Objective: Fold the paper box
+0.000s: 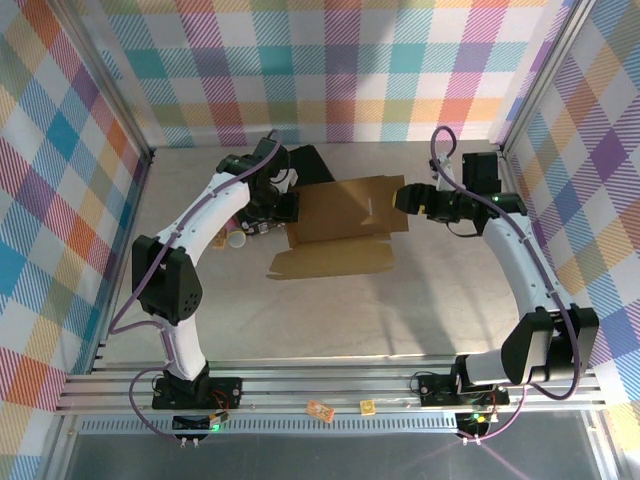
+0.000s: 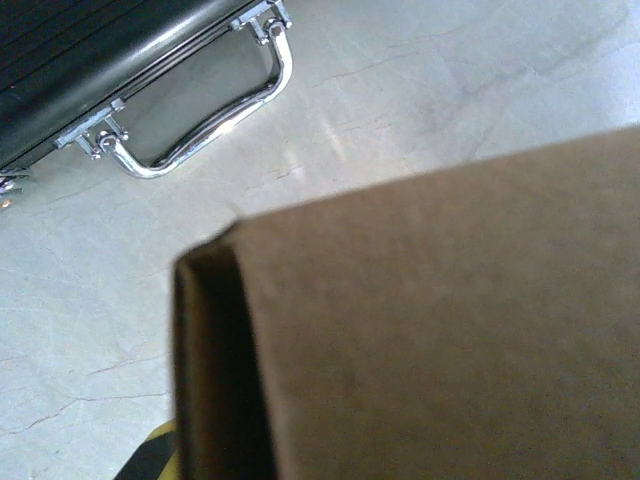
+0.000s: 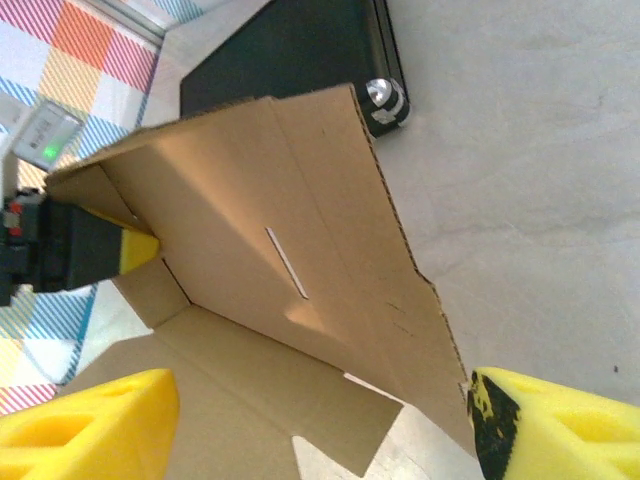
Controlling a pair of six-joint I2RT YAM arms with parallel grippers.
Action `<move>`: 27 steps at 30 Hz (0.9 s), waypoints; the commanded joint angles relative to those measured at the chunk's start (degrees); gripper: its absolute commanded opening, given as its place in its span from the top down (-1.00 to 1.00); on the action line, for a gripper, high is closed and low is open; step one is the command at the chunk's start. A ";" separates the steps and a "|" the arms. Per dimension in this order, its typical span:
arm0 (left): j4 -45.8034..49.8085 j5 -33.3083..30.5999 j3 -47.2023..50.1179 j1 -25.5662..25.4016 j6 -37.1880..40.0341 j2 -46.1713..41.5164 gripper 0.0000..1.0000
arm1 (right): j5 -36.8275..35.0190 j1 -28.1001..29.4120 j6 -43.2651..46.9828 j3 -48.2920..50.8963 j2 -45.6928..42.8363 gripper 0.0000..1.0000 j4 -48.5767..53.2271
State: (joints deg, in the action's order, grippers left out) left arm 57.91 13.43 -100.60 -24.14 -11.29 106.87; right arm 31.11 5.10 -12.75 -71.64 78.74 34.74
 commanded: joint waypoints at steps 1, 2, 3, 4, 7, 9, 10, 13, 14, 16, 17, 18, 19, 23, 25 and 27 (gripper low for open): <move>3.33 1.14 -2.45 -0.03 2.10 -2.19 1.00 | -0.75 0.26 2.53 0.76 -1.92 -0.44 0.11; 3.52 0.58 -2.54 -0.02 2.38 -2.24 1.00 | -1.62 0.26 1.52 0.40 -2.57 -0.40 -0.40; 3.61 -0.59 -2.42 0.02 2.50 -2.43 1.00 | -2.09 -0.03 -0.45 -0.44 -3.23 -0.38 -0.93; 3.26 -1.63 -2.06 -0.03 2.37 -2.84 1.00 | -2.37 -0.41 -2.84 -1.74 -3.50 -0.35 -0.95; 0.28 -3.23 -0.07 -0.03 1.86 -4.53 1.00 | -4.42 -0.06 -15.82 -6.12 -2.61 -0.17 0.90; -1.23 -3.83 0.78 -0.10 1.75 -5.09 1.00 | -6.47 1.65 -28.43 -5.97 -2.62 -0.14 1.58; -1.56 -4.17 0.92 -0.12 1.80 -5.26 1.00 | -8.55 2.95 -33.47 -6.13 -2.76 -0.14 2.69; -1.84 -4.52 1.08 -0.18 2.36 -5.54 1.00 | -15.09 7.98 -49.40 -6.42 -3.00 -0.15 2.65; -1.81 -4.79 1.19 -0.34 2.64 -5.62 1.00 | -16.66 9.91 -54.07 -6.84 -2.45 -0.16 1.83; -1.51 -5.40 1.32 -0.53 3.07 -5.63 1.00 | -19.54 13.11 -62.05 -8.61 -0.54 -0.19 0.56; -1.42 -5.60 1.43 -0.64 3.11 -5.76 1.00 | -20.44 14.79 -65.71 -9.72 0.85 -0.20 0.24; -1.47 -5.55 1.61 -0.73 3.14 -5.83 1.00 | -21.10 16.24 -69.34 -10.58 2.11 -0.24 -0.72; -1.57 -5.73 1.84 -0.86 3.12 -5.97 1.00 | -21.43 17.33 -71.32 -10.80 2.88 -0.24 -3.31; -1.64 -6.49 2.16 -1.39 2.94 -6.15 1.00 | -25.66 20.91 -75.99 -14.62 5.99 -0.30 -3.70; -1.66 -6.71 2.08 -1.69 2.96 -6.31 1.00 | -25.12 21.31 -78.42 -14.67 7.36 -0.31 -4.64; -1.57 -6.84 2.07 -2.02 2.95 -6.33 1.00 | -23.74 21.59 -80.90 -14.30 9.07 -0.30 -7.13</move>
State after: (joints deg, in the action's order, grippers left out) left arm 56.64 7.14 -98.76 -25.58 -9.13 102.87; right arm 8.54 26.39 -86.02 -84.62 85.95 30.70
